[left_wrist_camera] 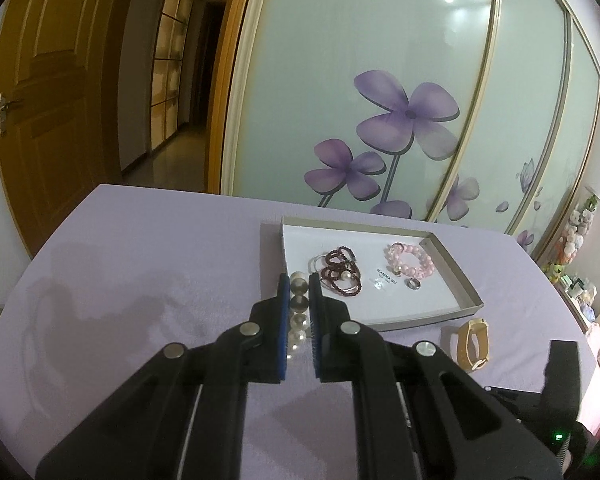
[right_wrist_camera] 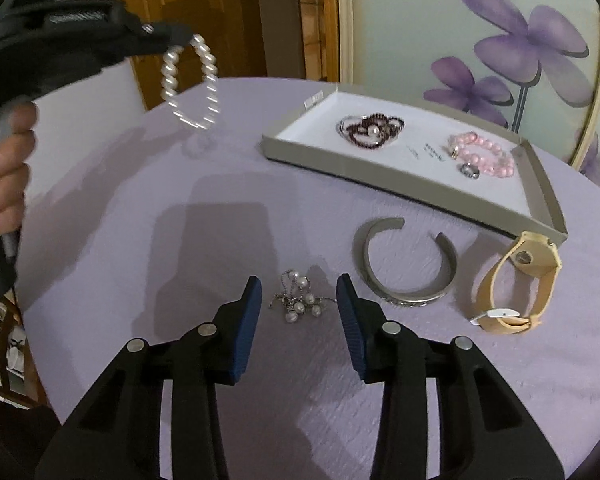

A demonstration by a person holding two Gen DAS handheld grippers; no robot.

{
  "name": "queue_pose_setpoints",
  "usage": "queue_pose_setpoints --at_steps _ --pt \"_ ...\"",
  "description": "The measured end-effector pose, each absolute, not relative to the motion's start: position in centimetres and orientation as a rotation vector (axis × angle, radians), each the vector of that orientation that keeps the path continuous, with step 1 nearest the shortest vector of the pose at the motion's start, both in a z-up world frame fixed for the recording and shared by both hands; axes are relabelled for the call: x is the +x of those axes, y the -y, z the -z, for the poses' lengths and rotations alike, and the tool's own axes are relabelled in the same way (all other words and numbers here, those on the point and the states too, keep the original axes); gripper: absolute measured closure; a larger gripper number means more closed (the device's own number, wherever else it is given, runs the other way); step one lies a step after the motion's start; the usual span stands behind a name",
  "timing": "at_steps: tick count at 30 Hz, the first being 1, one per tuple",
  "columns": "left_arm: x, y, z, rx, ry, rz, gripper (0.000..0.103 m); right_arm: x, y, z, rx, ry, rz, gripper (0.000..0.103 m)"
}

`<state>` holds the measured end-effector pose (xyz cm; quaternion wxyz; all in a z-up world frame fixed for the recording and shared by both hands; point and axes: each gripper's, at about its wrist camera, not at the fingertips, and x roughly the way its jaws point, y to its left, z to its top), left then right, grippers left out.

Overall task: Organize jewelry
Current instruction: 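Grasp the pearl bracelet with the left gripper while the right gripper grasps the silver pearl earrings, then carry the pearl bracelet and silver earrings over the tray with both grippers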

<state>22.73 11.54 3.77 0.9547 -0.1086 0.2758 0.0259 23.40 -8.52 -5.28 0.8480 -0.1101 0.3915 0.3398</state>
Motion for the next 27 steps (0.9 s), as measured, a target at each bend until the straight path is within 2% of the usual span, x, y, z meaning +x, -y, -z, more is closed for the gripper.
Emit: queue_pose_setpoints --at_steps 3,6,7,8,14,23,27 --pt "22.8 -11.8 -3.9 -0.226 -0.556 -0.056 0.094 23.5 8.1 5.8 -0.247 -0.853 -0.71 0.063" --pt "22.8 -12.1 -3.9 -0.233 -0.555 -0.06 0.094 23.5 8.0 5.9 -0.273 -0.855 -0.69 0.077" --pt "22.9 -12.1 -3.9 -0.235 -0.556 -0.061 0.094 23.4 8.0 5.9 -0.274 -0.856 -0.703 0.09" --pt "22.9 -12.1 -3.9 -0.235 -0.557 -0.062 0.094 23.2 8.0 5.9 -0.277 -0.858 -0.714 0.095" --pt "22.8 -12.0 -3.8 -0.232 -0.566 -0.055 0.094 22.0 9.2 5.3 -0.277 -0.85 -0.73 0.096" --pt "22.8 -11.4 -4.1 -0.232 -0.563 -0.048 0.094 22.4 15.2 -3.2 -0.094 -0.622 -0.668 0.096" --pt "23.1 -11.0 -4.4 -0.229 -0.563 -0.042 0.094 22.6 16.6 -5.3 -0.067 -0.56 -0.642 0.096"
